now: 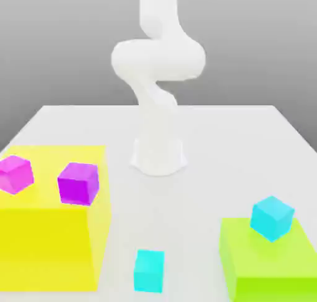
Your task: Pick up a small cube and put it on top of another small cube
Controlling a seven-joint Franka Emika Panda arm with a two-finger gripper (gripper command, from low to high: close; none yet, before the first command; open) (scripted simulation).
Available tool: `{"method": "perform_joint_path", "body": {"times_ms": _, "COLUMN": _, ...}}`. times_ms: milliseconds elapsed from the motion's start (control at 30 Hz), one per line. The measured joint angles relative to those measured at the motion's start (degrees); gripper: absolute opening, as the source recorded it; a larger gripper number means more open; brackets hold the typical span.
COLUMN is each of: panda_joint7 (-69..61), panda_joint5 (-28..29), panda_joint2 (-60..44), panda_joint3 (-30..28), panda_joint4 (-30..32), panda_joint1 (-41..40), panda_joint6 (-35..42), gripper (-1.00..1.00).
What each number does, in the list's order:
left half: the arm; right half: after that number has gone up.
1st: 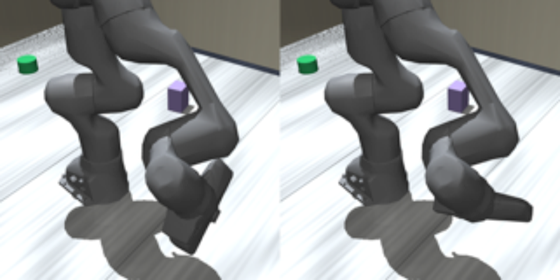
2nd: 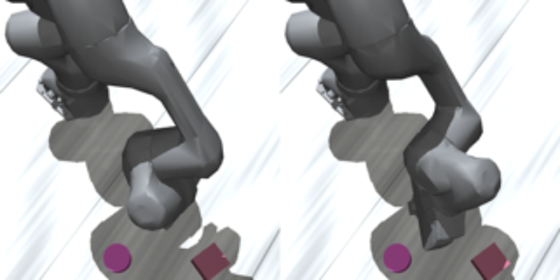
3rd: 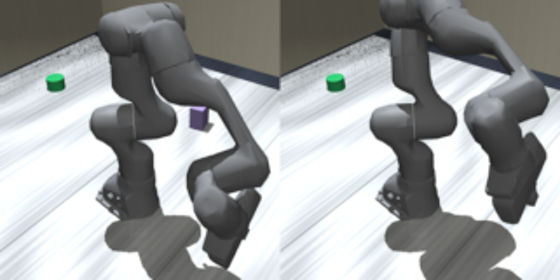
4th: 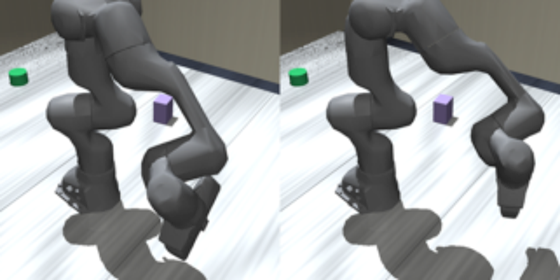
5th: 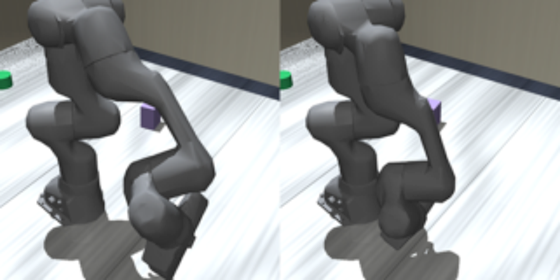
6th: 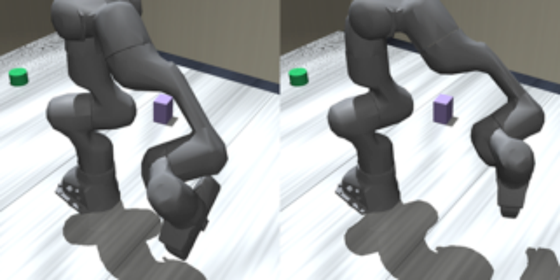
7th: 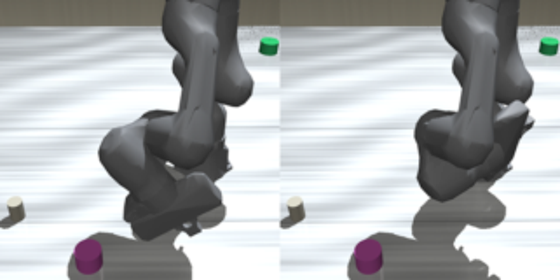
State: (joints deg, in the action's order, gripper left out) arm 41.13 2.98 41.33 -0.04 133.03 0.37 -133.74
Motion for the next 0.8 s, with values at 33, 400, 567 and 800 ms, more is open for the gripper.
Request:
{"method": "perform_joint_path", "body": {"times_ms": 33, "panda_joint7": -2.1, "panda_joint5": 1.3, "panda_joint2": -2.0, "panda_joint3": -0.1, "panda_joint4": 0.5, "panda_joint1": 0.2, "panda_joint6": -0.8, "gripper": 0.00}}
{"method": "perform_joint_path", "body": {"times_ms": 400, "panda_joint7": -26.0, "panda_joint5": 10.0, "panda_joint2": -21.9, "panda_joint3": -4.4, "panda_joint4": 5.9, "panda_joint1": 2.8, "panda_joint6": -9.1, "gripper": 0.00}}
{"method": "perform_joint_path", "body": {"times_ms": 567, "panda_joint7": -39.6, "panda_joint5": 10.1, "panda_joint2": -30.7, "panda_joint3": -7.0, "panda_joint4": 8.5, "panda_joint1": 4.1, "panda_joint6": -13.3, "gripper": 0.00}}
{"method": "perform_joint_path", "body": {"times_ms": 800, "panda_joint7": -62.9, "panda_joint5": 4.1, "panda_joint2": -42.7, "panda_joint3": -7.8, "panda_joint4": 12.2, "panda_joint1": 4.3, "panda_joint6": -19.6, "gripper": 0.00}}
